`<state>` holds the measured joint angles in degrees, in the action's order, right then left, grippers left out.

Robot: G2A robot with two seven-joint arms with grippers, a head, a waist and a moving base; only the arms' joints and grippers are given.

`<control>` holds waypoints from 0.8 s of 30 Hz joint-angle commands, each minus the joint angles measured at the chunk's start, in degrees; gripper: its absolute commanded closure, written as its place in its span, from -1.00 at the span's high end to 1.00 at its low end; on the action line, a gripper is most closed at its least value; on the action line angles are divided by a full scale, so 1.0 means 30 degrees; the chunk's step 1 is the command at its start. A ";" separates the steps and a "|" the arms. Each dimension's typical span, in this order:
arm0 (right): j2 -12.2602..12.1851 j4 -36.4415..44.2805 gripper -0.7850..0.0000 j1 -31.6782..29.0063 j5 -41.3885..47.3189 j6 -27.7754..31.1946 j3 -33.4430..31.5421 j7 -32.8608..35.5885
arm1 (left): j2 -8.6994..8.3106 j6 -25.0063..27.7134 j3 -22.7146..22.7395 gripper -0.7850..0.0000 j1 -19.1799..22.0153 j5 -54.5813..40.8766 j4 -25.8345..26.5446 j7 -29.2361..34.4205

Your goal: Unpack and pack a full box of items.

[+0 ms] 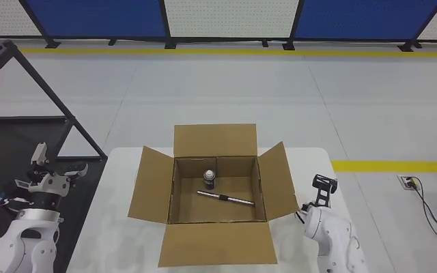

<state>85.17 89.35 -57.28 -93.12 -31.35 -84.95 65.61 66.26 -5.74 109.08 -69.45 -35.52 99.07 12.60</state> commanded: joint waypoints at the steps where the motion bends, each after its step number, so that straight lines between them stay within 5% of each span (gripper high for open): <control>1: 0.0004 -0.0360 -1.00 0.0192 -0.0057 -0.0112 -0.0162 0.0048 | 0.0000 0.0000 0.0000 1.00 0.0000 0.0000 0.0000 0.0000; 3: 0.0010 -0.0633 -1.00 0.0338 -0.0054 -0.0092 -0.0248 0.0050 | 0.0000 0.0000 0.0000 1.00 0.0000 0.0000 0.0000 0.0000; 4: 0.0016 -0.0782 -0.83 0.0419 0.0007 -0.0127 -0.0350 0.0049 | 0.0000 0.0000 0.0000 1.00 0.0000 0.0000 0.0000 0.0000; 6: 0.0025 -0.0896 0.18 0.0467 0.0074 -0.0148 -0.0439 0.0048 | 0.0000 0.0000 0.0000 1.00 0.0000 0.0000 0.0000 0.0000; 7: 0.0029 -0.0933 1.00 0.0485 0.0102 -0.0147 -0.0490 0.0032 | 0.0000 0.0000 0.0000 1.00 0.0000 0.0000 0.0000 0.0000; 17: 0.0041 -0.0318 1.00 0.0353 0.0179 -0.0219 -0.1064 -0.0138 | 0.0000 0.0000 0.0000 1.00 0.0000 0.0000 0.0000 0.0000; 24: -0.0036 0.5595 1.00 -0.1665 0.1437 -0.0175 -0.2736 -0.0729 | 0.0000 0.0000 0.0000 1.00 0.0000 0.0000 0.0000 0.0000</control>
<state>85.09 102.98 -61.43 -89.74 -32.50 -92.55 63.50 66.26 -5.74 109.08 -69.45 -35.52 99.07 12.60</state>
